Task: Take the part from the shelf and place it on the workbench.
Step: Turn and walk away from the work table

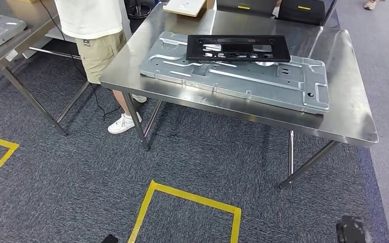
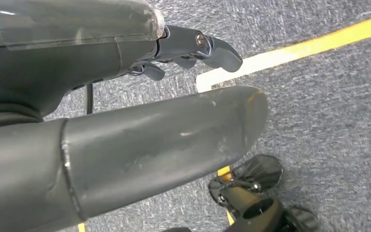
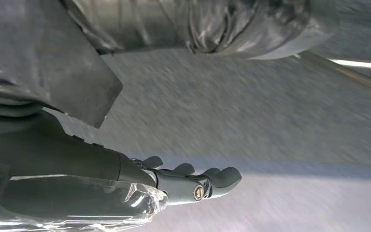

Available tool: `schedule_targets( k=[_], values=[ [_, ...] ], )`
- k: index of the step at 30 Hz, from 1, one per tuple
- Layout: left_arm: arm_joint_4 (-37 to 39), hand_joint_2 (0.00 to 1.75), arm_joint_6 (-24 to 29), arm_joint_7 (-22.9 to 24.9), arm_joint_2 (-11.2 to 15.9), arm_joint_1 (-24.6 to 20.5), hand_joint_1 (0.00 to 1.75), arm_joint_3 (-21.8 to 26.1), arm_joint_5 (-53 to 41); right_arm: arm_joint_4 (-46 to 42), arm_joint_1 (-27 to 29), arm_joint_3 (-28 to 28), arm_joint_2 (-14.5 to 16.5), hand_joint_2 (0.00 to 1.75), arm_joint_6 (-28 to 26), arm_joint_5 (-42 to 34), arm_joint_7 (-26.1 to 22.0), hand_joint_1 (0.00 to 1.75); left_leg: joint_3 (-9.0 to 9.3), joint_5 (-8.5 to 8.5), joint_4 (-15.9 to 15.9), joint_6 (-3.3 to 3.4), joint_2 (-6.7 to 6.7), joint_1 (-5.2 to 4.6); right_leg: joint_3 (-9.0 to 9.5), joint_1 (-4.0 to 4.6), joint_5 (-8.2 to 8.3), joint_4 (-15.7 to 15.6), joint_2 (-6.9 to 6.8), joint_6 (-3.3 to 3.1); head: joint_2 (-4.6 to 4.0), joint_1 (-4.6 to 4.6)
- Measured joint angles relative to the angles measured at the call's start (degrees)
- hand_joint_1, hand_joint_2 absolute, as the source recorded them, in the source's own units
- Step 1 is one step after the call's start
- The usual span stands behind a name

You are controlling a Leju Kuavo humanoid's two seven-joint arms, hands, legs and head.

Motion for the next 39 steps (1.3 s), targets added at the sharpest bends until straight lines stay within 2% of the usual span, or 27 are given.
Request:
schedule_targets(
  k=[1,2,3,5,7,9,10,11,12,14,16,18,20,21,22,24,25,26,27,28,30,31,32,34,36,37,39],
  values=[
    [0.00,0.00,0.06,-0.07,-0.13,-0.09,0.00,0.00,0.00,1.33,-0.36,-0.86,0.44,0.00,-0.09,0.09,-0.56,0.00,-0.21,0.02,0.24,-0.29,0.08,-0.08,1.45,0.17,0.41,-2.52,0.03,-0.41,-0.01,-0.01],
    [0.00,0.00,0.17,-0.15,-0.26,-0.18,0.00,0.01,0.00,2.63,-0.71,-1.76,0.91,0.00,-0.35,0.10,-1.21,0.00,-0.37,0.07,0.39,-0.62,0.16,-0.12,1.93,0.39,0.36,-3.59,0.07,-0.84,-0.01,-0.02],
    [0.00,0.00,0.31,-0.21,-0.41,-0.25,0.00,0.01,0.00,4.19,-1.03,-2.78,1.44,0.00,-0.81,0.12,-2.01,0.00,-0.46,0.17,0.42,-0.99,0.20,-0.12,1.90,0.62,0.43,-3.67,0.10,-1.24,-0.01,-0.02],
    [-0.04,0.00,0.65,-0.28,-0.74,-0.22,0.00,0.02,0.00,7.95,-1.50,-4.80,2.61,0.00,-2.09,0.15,-3.63,0.00,-0.62,-0.06,0.71,-1.66,0.11,0.06,1.86,0.56,0.84,-4.02,0.00,-2.13,-0.01,-0.02],
    [-0.11,0.00,0.96,-0.21,-1.13,-0.07,0.00,0.03,-0.01,12.02,-2.10,-6.23,3.69,0.00,-3.95,0.09,-5.10,0.00,-2.06,-2.64,4.15,-2.30,-0.06,0.21,1.71,0.35,1.36,-4.46,-0.14,-3.03,-0.01,-0.03],
    [-0.25,0.00,1.26,-0.03,-1.65,0.20,0.00,0.07,-0.10,15.77,-2.67,-7.12,4.42,0.00,-5.57,-0.34,-5.85,0.00,-5.04,-6.71,11.31,-2.75,-0.15,0.37,1.29,0.43,1.65,-4.46,-0.18,-3.49,0.00,-0.03],
    [-0.35,0.00,1.39,0.06,-1.89,0.41,0.00,0.09,-0.24,17.78,-2.90,-7.58,4.73,0.00,-5.91,-0.67,-5.91,0.00,-6.23,-7.91,14.39,-2.88,-0.15,0.40,1.10,0.50,1.73,-4.39,-0.17,-3.57,-0.01,-0.03],
    [-0.45,0.00,1.50,0.12,-2.07,0.65,0.00,0.10,-0.37,19.78,-3.07,-8.03,4.91,0.00,-5.96,-0.99,-5.88,0.00,-6.59,-8.03,15.73,-2.94,-0.15,0.41,0.95,0.56,1.79,-4.29,-0.17,-3.61,-0.01,-0.03],
    [-0.53,0.00,1.57,0.16,-2.17,0.84,0.00,0.10,-0.47,21.61,-3.15,-8.42,5.06,0.00,-5.95,-1.22,-5.89,0.00,-5.87,-7.07,14.88,-2.91,-0.15,0.42,0.85,0.60,1.82,-4.15,-0.16,-3.61,-0.01,-0.03],
    [-0.75,0.00,1.64,0.20,-2.25,0.99,0.00,0.12,-0.54,24.68,-3.25,-8.83,5.25,0.00,-5.96,-1.62,-6.13,0.00,-1.88,-3.60,7.72,-2.46,-0.16,0.38,0.74,0.66,1.82,-3.81,-0.15,-3.56,0.00,-0.03],
    [-1.05,0.00,1.68,0.17,-2.30,0.94,0.00,0.22,-0.53,26.81,-3.43,-8.95,5.42,0.00,-5.96,-2.06,-6.49,0.00,1.20,-1.85,1.43,-1.93,-0.18,0.19,0.52,0.83,1.86,-3.44,-0.15,-3.21,0.00,-0.02],
    [-1.30,0.00,1.70,0.07,-2.36,1.12,0.00,0.40,-0.52,28.61,-3.57,-8.94,5.54,0.00,-6.32,-1.81,-6.65,0.00,1.57,-1.76,0.03,-1.55,-0.31,-0.04,0.35,0.91,2.09,-3.41,-0.26,-2.57,0.00,-0.01],
    [-1.48,0.00,1.72,-0.07,-2.56,1.51,0.00,0.54,-0.53,30.13,-3.56,-8.62,5.51,0.00,-7.19,-0.65,-6.58,0.00,1.59,-1.07,-0.47,-0.94,-0.58,0.25,0.19,0.90,1.84,-3.19,-0.39,-1.94,-0.01,-0.01],
    [-1.57,0.00,1.72,-0.14,-2.67,1.65,0.00,0.60,-0.53,30.76,-3.51,-8.38,5.49,0.00,-7.66,-0.05,-6.53,0.00,1.57,-0.64,-0.78,-0.54,-0.73,0.42,-0.29,0.88,0.79,-2.03,-0.36,-1.66,-0.02,-0.01],
    [-1.66,0.00,1.72,-0.19,-2.78,1.72,0.00,0.68,-0.54,31.28,-3.46,-8.17,5.47,0.00,-7.97,0.36,-6.51,0.00,1.48,-0.26,-1.03,-0.21,-0.90,0.60,-1.25,0.83,-0.95,0.25,-0.27,-1.43,-0.02,0.00],
    [-1.81,0.00,1.71,-0.24,-2.89,1.93,0.00,0.86,-0.54,32.26,-3.41,-7.88,5.42,0.00,-8.28,0.70,-6.40,0.00,0.96,0.10,-0.98,0.11,-1.30,0.57,-4.13,0.56,-5.06,7.24,-0.10,-1.02,-0.02,-0.01],
    [-1.87,0.00,1.69,-0.25,-2.93,2.13,0.00,0.96,-0.55,32.69,-3.40,-7.80,5.39,0.00,-8.34,0.74,-6.26,0.00,0.72,0.17,-0.87,0.12,-1.61,0.57,-5.23,0.43,-6.15,10.12,-0.07,-0.83,-0.01,0.00],
    [-1.92,0.00,1.67,-0.26,-2.98,2.36,0.00,1.07,-0.56,33.12,-3.39,-7.71,5.36,0.00,-8.43,0.73,-6.05,0.00,0.55,0.22,-0.71,0.08,-1.97,0.59,-5.55,0.27,-6.19,11.37,-0.05,-0.67,-0.01,-0.01],
    [-1.96,0.00,1.64,-0.26,-3.04,2.57,0.00,1.21,-0.60,33.51,-3.37,-7.58,5.33,0.00,-8.52,0.70,-5.81,0.00,0.42,0.22,-0.51,0.01,-2.42,0.61,-4.83,0.09,-5.13,10.49,0.02,-0.55,-0.01,0.00],
    [-2.02,0.00,1.63,-0.28,-3.12,2.72,0.00,1.40,-0.64,33.86,-3.34,-7.37,5.29,0.00,-8.63,0.66,-5.60,0.00,0.35,0.18,-0.27,-0.12,-2.94,0.65,-3.04,-0.14,-3.24,7.38,0.39,-0.48,-0.01,0.01],
    [-2.23,0.00,1.54,-0.36,-3.30,2.81,0.00,1.78,-0.74,34.51,-3.18,-6.88,5.22,0.00,-8.86,0.61,-5.39,0.00,0.00,0.00,0.37,-0.63,-3.98,0.62,0.79,-0.57,-0.65,0.19,2.70,-0.56,-0.01,-0.01],
    [-2.40,0.00,1.49,-0.41,-3.37,2.79,0.00,1.93,-0.81,34.81,-3.09,-6.66,5.19,0.44,-8.98,0.59,-5.34,0.00,-0.29,-0.01,0.65,-1.04,-4.49,0.62,1.87,-0.63,-0.19,-2.07,3.64,-0.66,-0.01,-0.01],
    [-2.57,0.00,1.44,-0.45,-3.43,2.82,0.00,2.06,-0.90,35.08,-3.02,-6.50,5.19,0.87,-9.08,0.59,-5.27,0.00,-0.60,0.06,0.79,-1.47,-4.99,0.61,2.20,-0.55,-0.36,-2.89,4.17,-0.85,-0.01,-0.02],
    [-2.81,0.00,1.41,-0.49,-3.49,3.10,0.00,2.32,-1.05,35.52,-3.01,-6.15,5.21,1.75,-9.19,0.58,-5.11,0.00,-1.07,0.30,0.75,-2.33,-5.94,0.79,2.17,-0.42,-0.12,-3.20,3.13,-1.48,-0.01,-0.02],
    [-2.94,0.00,1.40,-0.55,-3.53,3.49,0.00,2.66,-1.11,35.78,-3.01,-5.69,5.24,1.75,-9.22,0.58,-5.02,0.00,-2.08,-0.92,2.49,-2.88,-4.87,0.81,2.26,-0.53,0.29,-3.75,1.82,-2.40,0.00,-0.05],
    [-3.01,0.00,1.39,-0.62,-3.56,3.56,0.00,2.84,-1.13,35.88,-2.98,-5.50,5.26,1.75,-9.23,0.58,-4.99,0.00,-3.30,-2.51,5.09,-3.05,-3.73,0.80,2.24,-0.58,0.44,-3.98,1.07,-2.78,-0.01,-0.08],
    [-3.15,0.00,1.36,-0.74,-3.69,3.61,0.00,3.19,-1.17,36.06,-2.90,-5.36,5.25,1.75,-9.23,0.57,-4.95,0.00,-6.80,-6.32,12.68,-3.36,-1.75,0.81,2.05,-0.27,0.47,-4.01,-0.52,-3.13,-0.01,-0.12]
  ],
)
